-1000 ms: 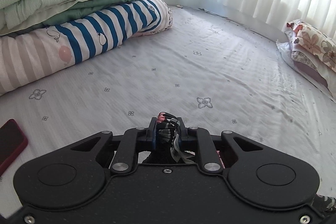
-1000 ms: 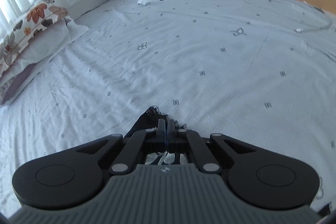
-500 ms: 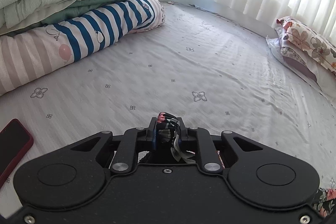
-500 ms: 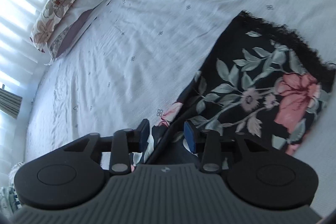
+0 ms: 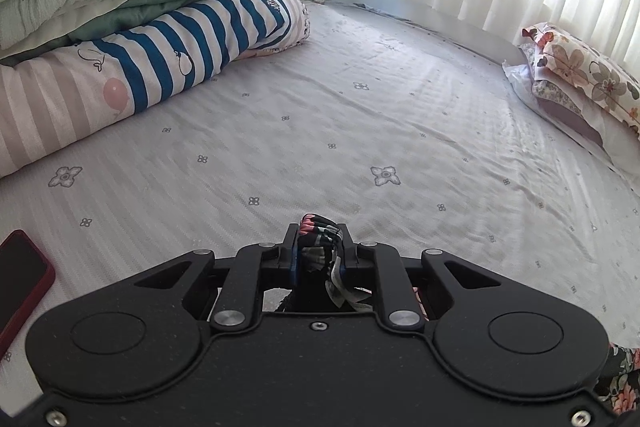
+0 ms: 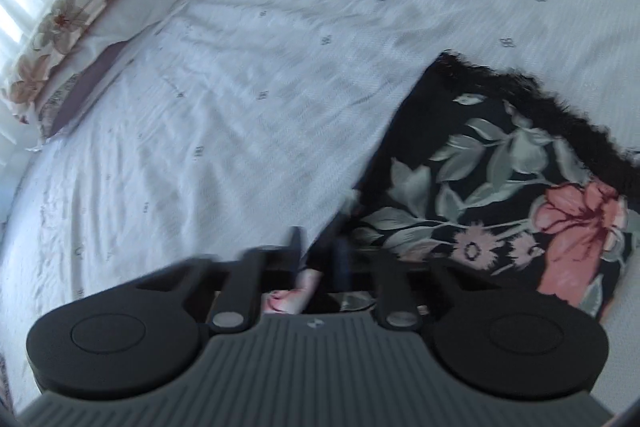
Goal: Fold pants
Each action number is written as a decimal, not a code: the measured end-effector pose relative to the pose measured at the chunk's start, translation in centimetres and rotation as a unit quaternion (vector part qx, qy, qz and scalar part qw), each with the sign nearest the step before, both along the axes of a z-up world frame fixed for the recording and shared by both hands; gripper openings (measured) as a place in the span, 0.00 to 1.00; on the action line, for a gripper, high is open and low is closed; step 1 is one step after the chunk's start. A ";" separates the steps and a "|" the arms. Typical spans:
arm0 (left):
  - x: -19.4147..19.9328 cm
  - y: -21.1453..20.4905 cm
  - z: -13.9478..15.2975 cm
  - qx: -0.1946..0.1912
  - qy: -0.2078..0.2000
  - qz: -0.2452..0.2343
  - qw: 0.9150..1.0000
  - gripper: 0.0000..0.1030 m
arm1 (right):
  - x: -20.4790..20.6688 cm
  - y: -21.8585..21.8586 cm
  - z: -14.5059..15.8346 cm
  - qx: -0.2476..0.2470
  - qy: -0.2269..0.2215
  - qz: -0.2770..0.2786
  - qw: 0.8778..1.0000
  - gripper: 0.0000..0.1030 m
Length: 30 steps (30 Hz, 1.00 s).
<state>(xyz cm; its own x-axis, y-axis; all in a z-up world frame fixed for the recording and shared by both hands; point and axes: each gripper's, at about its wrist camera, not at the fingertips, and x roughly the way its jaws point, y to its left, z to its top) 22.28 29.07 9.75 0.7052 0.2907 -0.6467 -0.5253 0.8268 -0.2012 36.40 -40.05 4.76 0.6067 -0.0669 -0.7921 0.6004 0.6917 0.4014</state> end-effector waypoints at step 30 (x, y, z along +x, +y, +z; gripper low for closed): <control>-8.1 -0.4 3.4 -0.038 -0.010 -0.025 0.999 0.16 | -17.1 -1.8 2.2 0.246 -0.093 0.080 0.962 0.23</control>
